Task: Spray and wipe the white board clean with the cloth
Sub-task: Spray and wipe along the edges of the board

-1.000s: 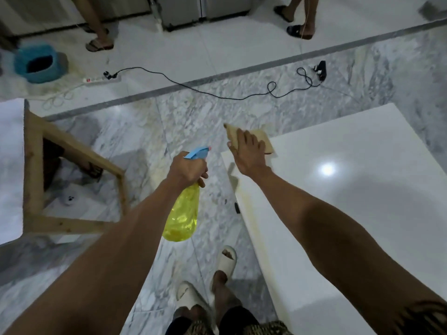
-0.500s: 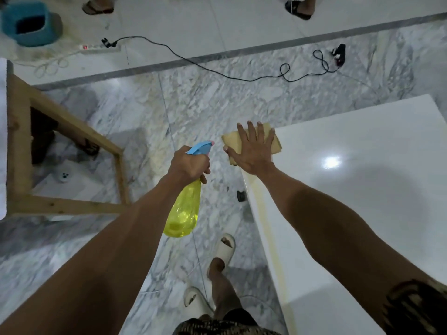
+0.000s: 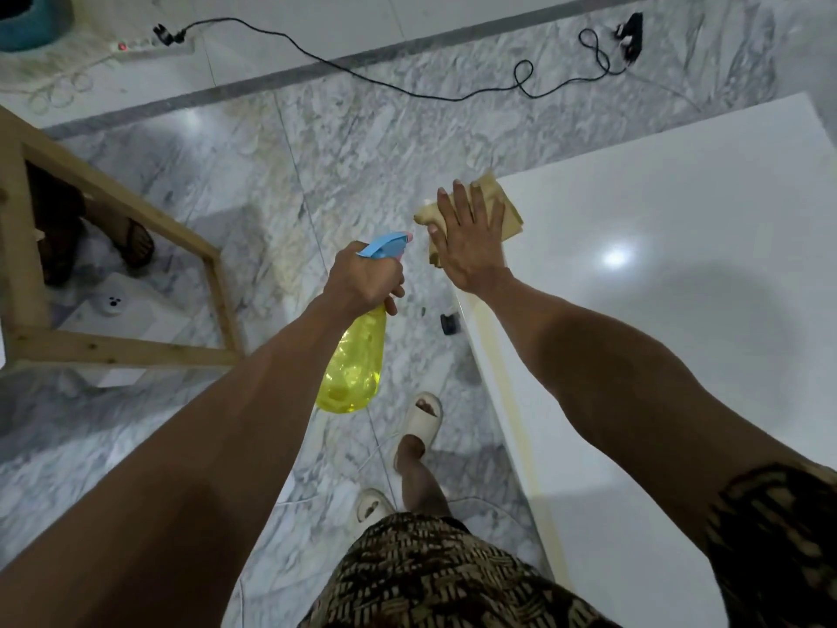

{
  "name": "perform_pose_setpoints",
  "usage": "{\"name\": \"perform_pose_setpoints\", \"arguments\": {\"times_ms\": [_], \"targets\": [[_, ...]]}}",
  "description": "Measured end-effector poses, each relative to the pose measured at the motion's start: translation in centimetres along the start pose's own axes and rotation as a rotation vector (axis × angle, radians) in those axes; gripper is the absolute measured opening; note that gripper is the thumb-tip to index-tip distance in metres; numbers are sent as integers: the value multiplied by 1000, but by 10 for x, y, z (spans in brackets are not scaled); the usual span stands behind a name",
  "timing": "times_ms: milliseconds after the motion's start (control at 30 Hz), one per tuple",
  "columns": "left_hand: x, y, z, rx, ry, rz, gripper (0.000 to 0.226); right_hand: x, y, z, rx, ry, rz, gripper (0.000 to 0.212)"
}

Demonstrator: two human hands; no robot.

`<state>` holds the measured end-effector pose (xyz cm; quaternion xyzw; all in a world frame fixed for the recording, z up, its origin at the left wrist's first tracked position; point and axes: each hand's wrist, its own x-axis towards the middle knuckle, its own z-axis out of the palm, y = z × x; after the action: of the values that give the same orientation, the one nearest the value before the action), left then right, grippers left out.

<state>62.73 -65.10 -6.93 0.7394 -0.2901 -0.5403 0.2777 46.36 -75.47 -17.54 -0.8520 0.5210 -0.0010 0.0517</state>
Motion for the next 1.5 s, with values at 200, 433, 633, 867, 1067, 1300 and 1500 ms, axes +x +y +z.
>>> {"name": "perform_pose_setpoints", "arguments": {"times_ms": [200, 433, 633, 867, 1067, 1300, 1500], "targets": [[-22, -6, 6, 39, -17, 23, 36, -56, -2, 4, -19, 41, 23, 63], [-71, -30, 25, 78, -59, 60, 45, -135, -2, 5, 2, 8, 26, 67], [-136, -80, 60, 111, -109, 99, 55, -234, 6, 18, -3, 34, 25, 68], [-203, -135, 111, 143, -169, 98, 27, -324, 11, 23, 4, 16, 66, 68], [-250, -167, 149, 160, -188, 56, 34, -394, 21, 25, 33, 4, 65, 66], [-318, -207, 203, 158, -146, 49, 36, -485, 29, 24, 30, -7, 93, 66], [-383, -244, 246, 125, -135, 38, 34, -578, 44, 24, 48, -4, 64, 65]]}}
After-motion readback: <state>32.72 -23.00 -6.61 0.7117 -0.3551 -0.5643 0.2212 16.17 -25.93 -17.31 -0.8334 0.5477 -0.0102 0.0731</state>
